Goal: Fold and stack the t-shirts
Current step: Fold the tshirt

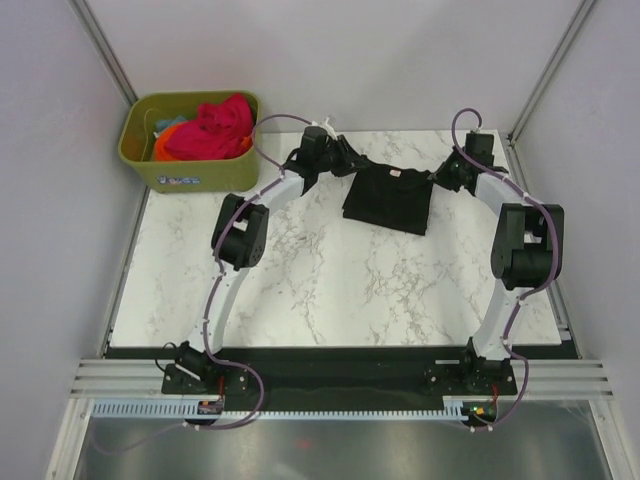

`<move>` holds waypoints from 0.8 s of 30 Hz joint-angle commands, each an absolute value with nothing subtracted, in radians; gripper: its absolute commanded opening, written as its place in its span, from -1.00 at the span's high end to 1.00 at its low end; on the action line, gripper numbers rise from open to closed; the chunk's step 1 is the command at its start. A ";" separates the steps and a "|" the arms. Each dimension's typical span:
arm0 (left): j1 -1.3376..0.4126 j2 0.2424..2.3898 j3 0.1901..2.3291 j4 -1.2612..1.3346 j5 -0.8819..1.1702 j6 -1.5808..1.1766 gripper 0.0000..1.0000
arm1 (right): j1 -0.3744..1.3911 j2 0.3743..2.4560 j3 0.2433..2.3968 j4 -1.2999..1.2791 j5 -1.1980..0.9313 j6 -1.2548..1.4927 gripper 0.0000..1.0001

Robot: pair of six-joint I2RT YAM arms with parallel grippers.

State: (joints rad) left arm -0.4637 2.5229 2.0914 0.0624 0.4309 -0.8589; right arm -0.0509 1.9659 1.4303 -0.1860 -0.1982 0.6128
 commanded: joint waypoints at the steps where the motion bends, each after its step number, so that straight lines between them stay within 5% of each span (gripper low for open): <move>1: -0.453 2.592 2.195 0.271 0.463 -0.923 0.29 | -0.069 2.025 1.482 -0.075 -0.230 0.617 0.89; 3: -0.437 2.594 2.203 0.268 0.454 -0.916 -0.12 | -0.077 2.065 1.515 -0.032 -0.288 0.617 0.55; 5: -0.405 2.565 2.183 0.205 0.459 -0.862 -0.22 | -0.090 2.088 1.531 -0.047 -0.307 0.601 0.44; 12: -0.387 2.291 1.909 0.026 0.474 -0.568 -0.24 | -0.103 1.944 1.481 -0.231 -0.302 0.493 -0.04; 24: -0.445 2.212 1.591 0.081 0.598 -0.486 -0.12 | -0.106 1.924 1.315 -0.342 -0.468 0.307 -0.18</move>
